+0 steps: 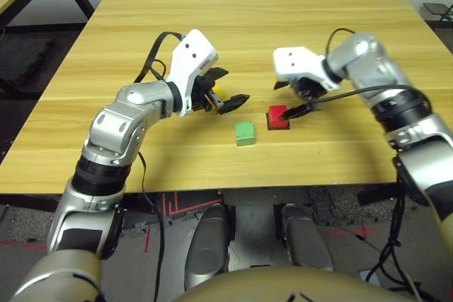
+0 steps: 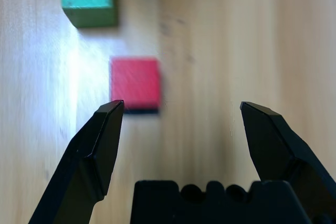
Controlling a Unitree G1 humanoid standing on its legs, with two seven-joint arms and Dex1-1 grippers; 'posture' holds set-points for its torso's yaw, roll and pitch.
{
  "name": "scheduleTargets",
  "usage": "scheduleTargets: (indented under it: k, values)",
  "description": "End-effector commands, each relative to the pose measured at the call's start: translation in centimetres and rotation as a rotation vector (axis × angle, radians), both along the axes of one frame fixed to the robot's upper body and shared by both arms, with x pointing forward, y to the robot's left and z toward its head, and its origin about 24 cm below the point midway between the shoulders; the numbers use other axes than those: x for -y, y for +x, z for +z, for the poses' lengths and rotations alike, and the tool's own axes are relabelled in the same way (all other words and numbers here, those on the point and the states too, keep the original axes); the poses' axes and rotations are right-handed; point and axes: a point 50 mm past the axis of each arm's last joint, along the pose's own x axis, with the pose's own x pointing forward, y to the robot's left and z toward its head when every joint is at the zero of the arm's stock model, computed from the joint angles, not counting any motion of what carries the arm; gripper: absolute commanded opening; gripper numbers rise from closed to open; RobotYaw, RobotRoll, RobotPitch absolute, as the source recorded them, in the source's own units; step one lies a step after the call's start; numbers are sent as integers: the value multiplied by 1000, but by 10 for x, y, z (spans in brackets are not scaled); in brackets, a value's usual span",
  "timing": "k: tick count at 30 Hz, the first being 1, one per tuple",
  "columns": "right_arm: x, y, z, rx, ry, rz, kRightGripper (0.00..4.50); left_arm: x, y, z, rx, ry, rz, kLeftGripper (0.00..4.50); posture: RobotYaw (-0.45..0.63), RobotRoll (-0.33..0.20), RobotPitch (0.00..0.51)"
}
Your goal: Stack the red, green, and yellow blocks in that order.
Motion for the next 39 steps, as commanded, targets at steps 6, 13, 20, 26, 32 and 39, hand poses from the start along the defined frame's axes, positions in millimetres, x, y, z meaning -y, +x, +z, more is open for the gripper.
scheduleTargets:
  k: [6,13,20,26,32,39]
  values:
    - [54,-30,8,-40,153,-135,4466,-17,26,-25,-51,90,36,4500,144,-146,70]
    - [47,-47,-1,-64,233,-203,4466,-21,41,-32,-45,124,28,4500,89,-119,66]
    - [48,-52,-1,-55,254,-242,4466,-21,45,-34,-59,146,-1,4500,70,-107,72]
    - [54,-52,-4,-64,248,-281,4466,-11,30,-2,-15,119,-164,4500,81,-105,81]
    - [54,-50,-5,-64,249,-286,4466,4,-1,6,-110,135,-333,4500,85,-102,85]
    - [54,-53,-8,-74,255,-293,4466,26,-20,-23,-225,167,-411,4500,64,-97,92]
